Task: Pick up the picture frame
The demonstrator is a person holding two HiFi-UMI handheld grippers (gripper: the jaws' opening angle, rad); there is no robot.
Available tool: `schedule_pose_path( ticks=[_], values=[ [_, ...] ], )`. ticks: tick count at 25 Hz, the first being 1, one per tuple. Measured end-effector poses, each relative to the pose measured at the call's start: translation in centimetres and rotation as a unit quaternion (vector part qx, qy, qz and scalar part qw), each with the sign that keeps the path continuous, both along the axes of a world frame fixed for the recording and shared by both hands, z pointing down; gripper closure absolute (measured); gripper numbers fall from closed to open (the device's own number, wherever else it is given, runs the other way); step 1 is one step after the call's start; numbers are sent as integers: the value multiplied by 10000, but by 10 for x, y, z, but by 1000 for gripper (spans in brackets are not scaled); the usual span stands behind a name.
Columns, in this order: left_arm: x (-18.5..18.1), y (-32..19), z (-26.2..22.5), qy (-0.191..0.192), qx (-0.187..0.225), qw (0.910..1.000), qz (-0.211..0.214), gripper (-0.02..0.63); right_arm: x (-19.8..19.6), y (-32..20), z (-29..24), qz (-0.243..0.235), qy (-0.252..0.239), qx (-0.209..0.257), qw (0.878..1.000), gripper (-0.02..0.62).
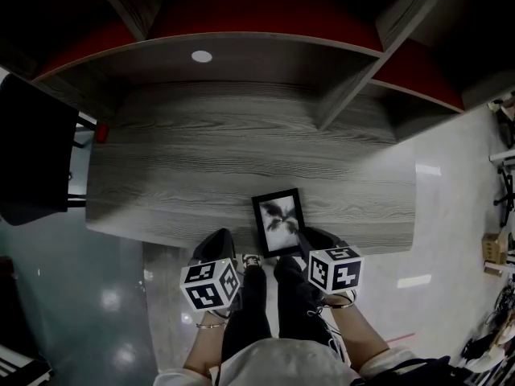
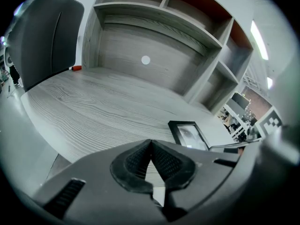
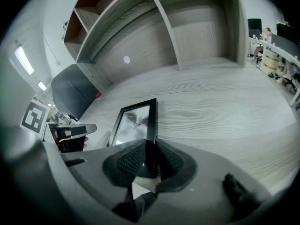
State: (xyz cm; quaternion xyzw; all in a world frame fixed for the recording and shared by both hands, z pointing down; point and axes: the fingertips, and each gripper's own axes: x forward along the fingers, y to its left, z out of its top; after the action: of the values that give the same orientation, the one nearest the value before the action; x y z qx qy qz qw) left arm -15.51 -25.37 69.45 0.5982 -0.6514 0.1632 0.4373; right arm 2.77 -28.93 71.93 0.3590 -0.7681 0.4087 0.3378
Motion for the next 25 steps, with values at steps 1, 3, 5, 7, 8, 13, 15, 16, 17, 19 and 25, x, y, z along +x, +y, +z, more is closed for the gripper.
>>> schedule_pose_path(
  ticks=[1,3,5,7,8,13,15,16,17,19,25],
  values=[
    [0,0,0,-7,0,10000,4,592,0,0,-1,26,-18,11,10000,509],
    [0,0,-2,-25,7,10000,15,592,1,-2,-4,67,-56,52,9999,509],
    [1,-1,-4,-39,23,10000,22,592,1,-6,-9,105,-103,113,9998,511],
    [2,-3,-6,-28,44,10000,23,594,1,-10,-14,146,-150,179,9996,511],
    [3,-3,-8,-3,57,10000,19,594,1,-12,-17,161,-162,219,9995,511],
    [9,-10,-20,116,174,9998,12,594,3,-22,-34,143,-98,534,9984,509],
    [10,-14,-28,151,246,9996,-1,592,3,-26,-41,184,-120,614,9979,509],
    [11,-15,-32,163,273,9995,-7,594,3,-28,-46,210,-139,650,9976,509],
    [12,-15,-37,170,292,9994,-8,594,3,-29,-50,238,-172,692,9972,509],
    [13,-16,-48,165,347,9993,5,594,3,-33,-58,286,-290,824,9958,509],
    [8,-41,-86,24,768,9970,48,594,-1,-61,-108,396,-389,1244,9907,509]
  ],
)
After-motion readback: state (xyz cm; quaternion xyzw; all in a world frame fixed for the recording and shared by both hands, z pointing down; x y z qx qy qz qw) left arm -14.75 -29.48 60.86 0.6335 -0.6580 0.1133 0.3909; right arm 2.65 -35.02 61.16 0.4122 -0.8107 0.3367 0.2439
